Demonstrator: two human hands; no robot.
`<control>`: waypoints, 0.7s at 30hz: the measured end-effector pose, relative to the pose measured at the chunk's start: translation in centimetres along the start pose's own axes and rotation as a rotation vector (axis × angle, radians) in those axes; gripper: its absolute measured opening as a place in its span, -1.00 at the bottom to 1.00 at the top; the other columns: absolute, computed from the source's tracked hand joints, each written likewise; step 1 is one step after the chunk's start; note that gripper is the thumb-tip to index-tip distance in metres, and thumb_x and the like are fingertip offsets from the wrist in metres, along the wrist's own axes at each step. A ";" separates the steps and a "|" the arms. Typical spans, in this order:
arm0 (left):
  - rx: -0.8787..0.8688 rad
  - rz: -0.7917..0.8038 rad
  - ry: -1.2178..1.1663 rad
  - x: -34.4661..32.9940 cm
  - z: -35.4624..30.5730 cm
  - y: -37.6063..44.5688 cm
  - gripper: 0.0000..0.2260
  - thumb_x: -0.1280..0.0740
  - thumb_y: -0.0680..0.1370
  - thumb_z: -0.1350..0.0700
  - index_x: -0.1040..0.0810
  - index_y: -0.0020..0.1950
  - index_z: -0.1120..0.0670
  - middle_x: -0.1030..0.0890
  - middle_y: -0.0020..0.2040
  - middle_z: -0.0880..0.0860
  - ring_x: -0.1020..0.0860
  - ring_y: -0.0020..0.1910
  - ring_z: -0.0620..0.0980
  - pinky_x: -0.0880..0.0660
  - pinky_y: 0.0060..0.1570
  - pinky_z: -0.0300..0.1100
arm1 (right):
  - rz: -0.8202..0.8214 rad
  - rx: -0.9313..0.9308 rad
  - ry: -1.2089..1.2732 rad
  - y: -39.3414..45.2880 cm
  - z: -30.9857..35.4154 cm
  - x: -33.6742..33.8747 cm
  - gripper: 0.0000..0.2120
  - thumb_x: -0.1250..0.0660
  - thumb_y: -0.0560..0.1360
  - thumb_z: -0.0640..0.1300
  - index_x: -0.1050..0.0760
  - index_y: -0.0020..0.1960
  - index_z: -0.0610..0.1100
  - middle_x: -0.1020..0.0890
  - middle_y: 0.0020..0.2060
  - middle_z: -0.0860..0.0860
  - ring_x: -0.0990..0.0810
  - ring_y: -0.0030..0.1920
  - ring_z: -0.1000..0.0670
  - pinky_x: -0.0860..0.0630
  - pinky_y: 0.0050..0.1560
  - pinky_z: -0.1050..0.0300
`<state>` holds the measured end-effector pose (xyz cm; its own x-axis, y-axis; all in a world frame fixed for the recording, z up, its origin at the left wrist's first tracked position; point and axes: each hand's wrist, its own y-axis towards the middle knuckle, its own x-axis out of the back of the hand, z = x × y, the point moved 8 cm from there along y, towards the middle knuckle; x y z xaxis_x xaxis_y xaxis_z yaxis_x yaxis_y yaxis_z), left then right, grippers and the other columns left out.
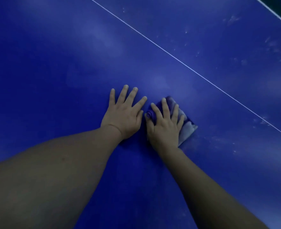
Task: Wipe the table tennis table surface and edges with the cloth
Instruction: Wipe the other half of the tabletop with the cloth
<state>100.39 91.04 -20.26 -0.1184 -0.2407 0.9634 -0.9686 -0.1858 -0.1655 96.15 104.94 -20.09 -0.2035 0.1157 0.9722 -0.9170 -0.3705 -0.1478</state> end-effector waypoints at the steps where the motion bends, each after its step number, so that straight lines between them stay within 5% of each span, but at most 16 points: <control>1: -0.005 -0.001 0.005 -0.1 0.0 -0.1 -0.47 0.18 0.64 -0.18 0.03 0.64 -0.17 0.07 0.67 0.04 0.18 0.62 0.15 0.23 0.52 0.32 | 0.001 0.020 -0.006 1.6 0.4 0.2 -0.39 0.10 0.53 0.34 -0.23 0.53 0.23 -0.05 0.61 0.14 0.14 0.61 -0.12 0.21 0.53 -0.28; 5: -0.020 0.001 -0.002 -0.1 -0.1 0.1 -0.44 0.23 0.62 -0.21 0.01 0.63 -0.17 0.06 0.66 0.06 0.19 0.63 0.10 0.24 0.52 0.29 | -0.007 -0.004 -0.029 8.0 -1.2 1.5 -0.49 -0.05 0.60 0.28 -0.22 0.53 0.23 -0.05 0.61 0.16 0.11 0.61 -0.14 0.18 0.53 -0.30; 11: -0.056 -0.016 -0.011 -0.1 -0.3 0.1 -0.43 0.14 0.62 -0.26 -0.11 0.62 -0.16 -0.01 0.66 0.10 0.13 0.63 0.13 0.20 0.52 0.32 | -0.078 -0.414 0.047 5.2 -6.8 2.3 -0.48 -0.07 0.61 0.26 -0.21 0.55 0.20 -0.01 0.62 0.11 0.12 0.60 -0.19 0.18 0.50 -0.37; 21: -0.108 -0.030 0.027 0.0 -0.7 -0.1 -0.46 -0.01 0.63 -0.24 -0.27 0.59 -0.11 -0.18 0.63 0.10 -0.03 0.63 0.16 0.00 0.51 0.35 | -0.054 -0.150 0.032 15.9 -3.0 3.2 -0.48 -0.06 0.62 0.27 -0.22 0.55 0.18 -0.05 0.62 0.10 0.10 0.60 -0.21 0.16 0.51 -0.37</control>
<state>100.33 91.71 -20.14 -0.0933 -0.2104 0.9732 -0.9896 -0.0883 -0.1140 79.89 102.21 -19.92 -0.1611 0.1617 0.9736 -0.9673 -0.2215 -0.1233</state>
